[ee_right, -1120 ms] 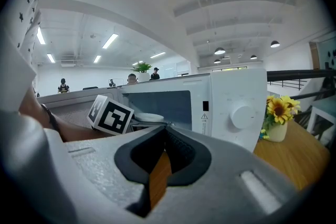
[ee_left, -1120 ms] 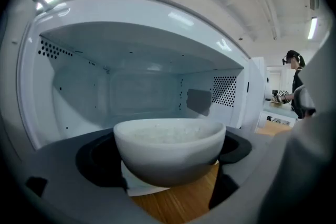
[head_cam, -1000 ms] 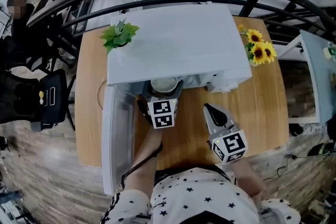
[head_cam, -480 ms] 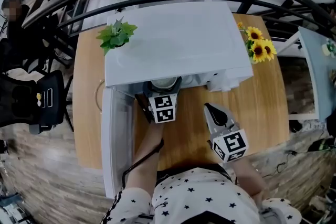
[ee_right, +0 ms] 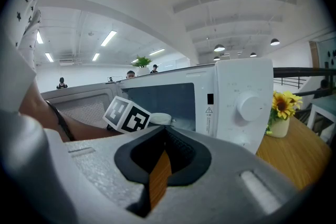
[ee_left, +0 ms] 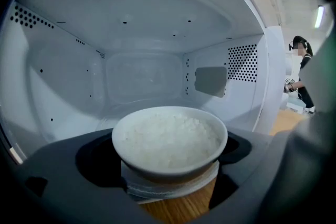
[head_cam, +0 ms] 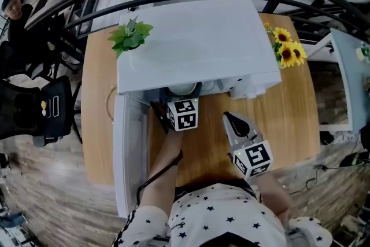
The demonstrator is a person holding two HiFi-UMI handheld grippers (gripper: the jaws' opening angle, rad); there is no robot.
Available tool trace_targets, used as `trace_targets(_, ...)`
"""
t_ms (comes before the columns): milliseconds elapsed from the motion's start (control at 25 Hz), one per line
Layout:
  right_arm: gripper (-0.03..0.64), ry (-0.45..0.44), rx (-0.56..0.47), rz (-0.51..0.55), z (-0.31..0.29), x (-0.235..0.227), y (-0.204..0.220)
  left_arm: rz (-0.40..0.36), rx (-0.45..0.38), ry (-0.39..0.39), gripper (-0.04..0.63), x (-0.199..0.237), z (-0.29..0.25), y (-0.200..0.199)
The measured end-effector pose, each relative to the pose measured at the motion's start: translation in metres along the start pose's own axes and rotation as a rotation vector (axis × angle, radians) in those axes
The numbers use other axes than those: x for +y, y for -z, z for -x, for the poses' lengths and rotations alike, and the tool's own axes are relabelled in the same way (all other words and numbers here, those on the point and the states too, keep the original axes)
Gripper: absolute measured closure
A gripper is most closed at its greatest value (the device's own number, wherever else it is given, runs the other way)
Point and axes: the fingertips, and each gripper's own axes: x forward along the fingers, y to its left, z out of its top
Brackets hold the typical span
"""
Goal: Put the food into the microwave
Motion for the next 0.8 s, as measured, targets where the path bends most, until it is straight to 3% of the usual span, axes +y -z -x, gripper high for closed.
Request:
trace_targets(160,0.611,0.007,-0.003,-0.008,0.004,-0.001,0.001,-0.032,0.046,-0.023,0.071,-0.001,-0.004,0.005)
trace_targets(560,0.611,0.018,-0.013,-0.012,0.011,-0.003,0.002,-0.029,0.053,-0.026,0.071,-0.001,-0.006,0.007)
trace_targets(800,0.611,0.013,-0.012,-0.016,0.015,-0.002,0.003,-0.017,0.059,0.021,0.069,-0.006,-0.003,0.007)
